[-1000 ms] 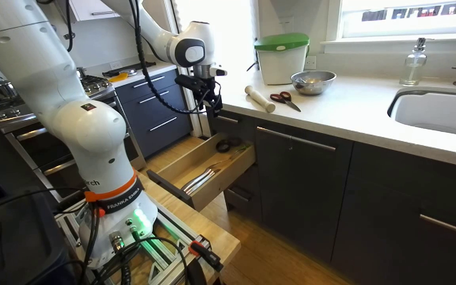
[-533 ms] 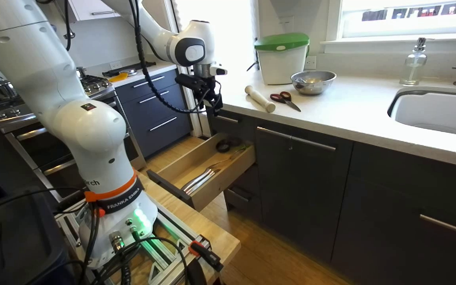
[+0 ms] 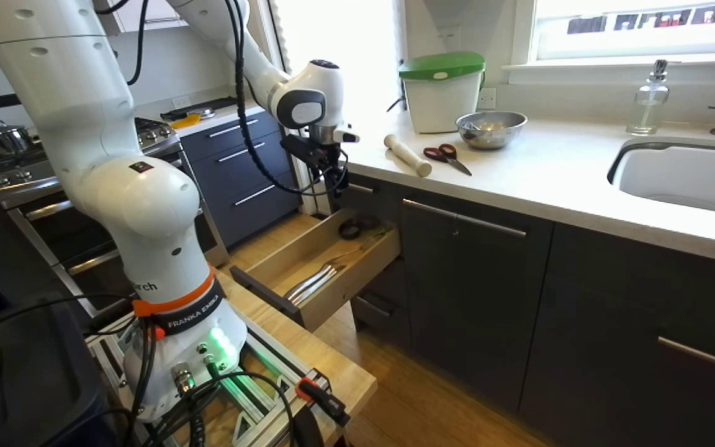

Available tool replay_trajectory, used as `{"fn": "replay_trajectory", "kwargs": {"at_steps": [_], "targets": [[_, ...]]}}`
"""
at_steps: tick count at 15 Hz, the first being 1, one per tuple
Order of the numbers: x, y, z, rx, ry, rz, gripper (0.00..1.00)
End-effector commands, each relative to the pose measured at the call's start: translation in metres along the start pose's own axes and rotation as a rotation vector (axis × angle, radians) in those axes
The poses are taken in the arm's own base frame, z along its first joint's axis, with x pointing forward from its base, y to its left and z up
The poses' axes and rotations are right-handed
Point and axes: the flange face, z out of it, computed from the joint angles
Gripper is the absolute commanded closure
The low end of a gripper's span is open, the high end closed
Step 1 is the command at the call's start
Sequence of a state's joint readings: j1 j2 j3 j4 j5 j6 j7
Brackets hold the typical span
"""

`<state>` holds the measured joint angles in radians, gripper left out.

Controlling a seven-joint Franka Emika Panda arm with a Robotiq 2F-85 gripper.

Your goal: Pick up the black bowl from the open drawer and put it on the kitchen counter

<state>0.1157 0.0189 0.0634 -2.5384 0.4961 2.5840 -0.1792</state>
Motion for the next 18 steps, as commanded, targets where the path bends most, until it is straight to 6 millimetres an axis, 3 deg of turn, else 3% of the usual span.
{"fn": "replay_trajectory", "kwargs": {"at_steps": [1,9,10,18], "targets": [[-0.001,0.008,0.040,0.042,0.018,0.061,0.00],[-0.003,-0.005,0.105,0.141,0.068,0.169,0.00],[-0.009,-0.005,0.090,0.128,0.053,0.158,0.00],[-0.001,-0.005,0.096,0.130,0.060,0.170,0.00]]}}
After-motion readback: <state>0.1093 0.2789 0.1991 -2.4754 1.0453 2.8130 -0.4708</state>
